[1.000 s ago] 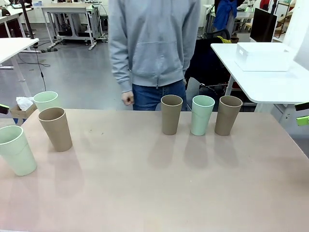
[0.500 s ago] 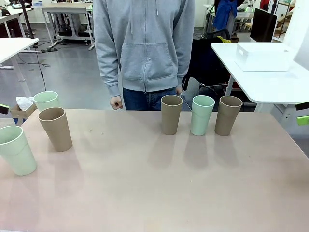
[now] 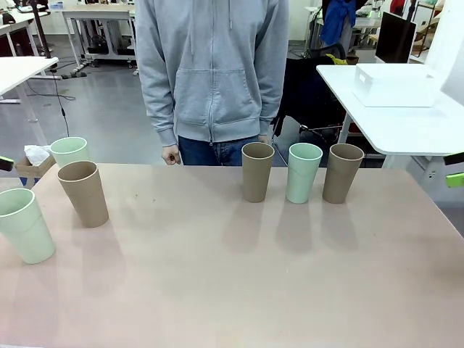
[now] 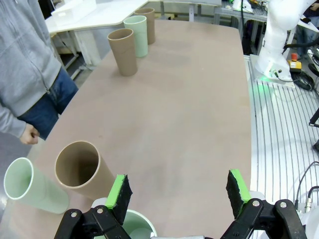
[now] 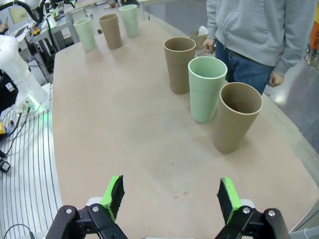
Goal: Stack the cups and store them in the basket.
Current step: Pick up two Reusable plastic cups , one in each hand.
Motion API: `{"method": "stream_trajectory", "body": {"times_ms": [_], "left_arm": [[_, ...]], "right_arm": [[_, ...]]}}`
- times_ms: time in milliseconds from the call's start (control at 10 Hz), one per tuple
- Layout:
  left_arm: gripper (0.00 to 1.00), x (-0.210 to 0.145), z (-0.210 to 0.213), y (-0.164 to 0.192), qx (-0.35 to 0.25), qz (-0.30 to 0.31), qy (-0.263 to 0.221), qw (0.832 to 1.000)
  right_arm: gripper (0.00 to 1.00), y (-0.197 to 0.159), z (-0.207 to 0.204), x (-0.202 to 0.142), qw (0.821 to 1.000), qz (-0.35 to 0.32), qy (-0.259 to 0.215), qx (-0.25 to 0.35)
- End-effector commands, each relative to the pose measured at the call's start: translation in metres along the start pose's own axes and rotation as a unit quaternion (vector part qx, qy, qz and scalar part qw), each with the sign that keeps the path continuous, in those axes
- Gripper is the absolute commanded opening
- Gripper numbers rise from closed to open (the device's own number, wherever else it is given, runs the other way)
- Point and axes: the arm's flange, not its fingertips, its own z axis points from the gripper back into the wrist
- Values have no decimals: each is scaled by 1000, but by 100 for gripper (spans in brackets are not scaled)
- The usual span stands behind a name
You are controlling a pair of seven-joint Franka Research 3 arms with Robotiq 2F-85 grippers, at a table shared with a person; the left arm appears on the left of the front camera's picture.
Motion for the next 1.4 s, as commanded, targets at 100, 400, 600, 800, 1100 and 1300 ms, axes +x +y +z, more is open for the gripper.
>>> {"method": "stream_trajectory", "body": {"times_ms": [100, 400, 600, 800, 1100, 1300], "left_arm": [[100, 1, 0, 0, -1, -9, -6, 1000], [100, 1, 0, 0, -1, -9, -6, 1000], [100, 1, 0, 0, -1, -9, -6, 1000], [100, 1, 0, 0, -1, -9, -6, 1000], [100, 1, 0, 0, -1, -9, -6, 1000], [100, 0, 17, 5, -10, -12, -5, 1000]], "right_arm": [[100, -3, -1, 0, 1000, 12, -14, -1], [100, -3, -1, 0, 1000, 12, -14, -1], [100, -3, -1, 0, 1000, 12, -14, -1], [100, -3, -1, 0, 1000, 12, -14, -1], [100, 0, 1, -1, 1000, 0, 0, 0], [100, -56, 1, 23, 999, 21, -4, 28]]}}
